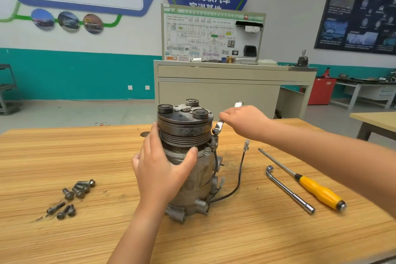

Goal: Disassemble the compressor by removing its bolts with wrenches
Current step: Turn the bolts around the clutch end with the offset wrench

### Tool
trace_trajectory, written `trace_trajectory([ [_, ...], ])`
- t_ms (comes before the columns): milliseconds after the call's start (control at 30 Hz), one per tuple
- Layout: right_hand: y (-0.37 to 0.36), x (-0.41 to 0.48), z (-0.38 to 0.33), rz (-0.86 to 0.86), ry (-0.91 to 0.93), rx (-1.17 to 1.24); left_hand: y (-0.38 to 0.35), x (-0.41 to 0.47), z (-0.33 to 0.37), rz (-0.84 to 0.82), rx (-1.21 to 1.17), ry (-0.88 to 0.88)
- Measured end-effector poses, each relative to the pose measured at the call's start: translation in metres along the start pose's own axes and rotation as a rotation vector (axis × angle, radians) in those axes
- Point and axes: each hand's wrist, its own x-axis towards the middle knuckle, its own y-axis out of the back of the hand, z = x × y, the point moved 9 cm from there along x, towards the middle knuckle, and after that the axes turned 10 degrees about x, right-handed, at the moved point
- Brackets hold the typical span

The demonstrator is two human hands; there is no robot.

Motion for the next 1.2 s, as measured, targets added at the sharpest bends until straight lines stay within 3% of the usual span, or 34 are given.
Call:
trace_trajectory([
  [100, 0.012, 0.010, -0.016, 0.298, 0.157, 0.191, 0.001, 0.000, 0.000, 0.011, 0.009, -0.001],
  [200, 0.023, 0.011, -0.021, 0.407, 0.219, 0.292, 0.000, 0.000, 0.000, 0.012, 0.021, -0.001],
  [400, 0.049, -0.024, 0.025, 0.530, -0.252, 0.545, -0.001, -0.001, -0.002, 0.008, 0.018, 0.004],
  [500, 0.059, -0.061, 0.008, 0.467, -0.269, 0.381, 0.000, 0.000, -0.001, 0.010, 0.015, 0.000],
  [667, 0.043, -0.089, -0.016, 0.127, -0.317, 0.154, 0.001, -0.001, 0.000, 0.011, 0.009, 0.004],
  [1200, 0.039, -0.068, -0.037, -0.132, -0.062, -0.144, 0.001, -0.001, 0.000, 0.008, -0.013, 0.006],
])
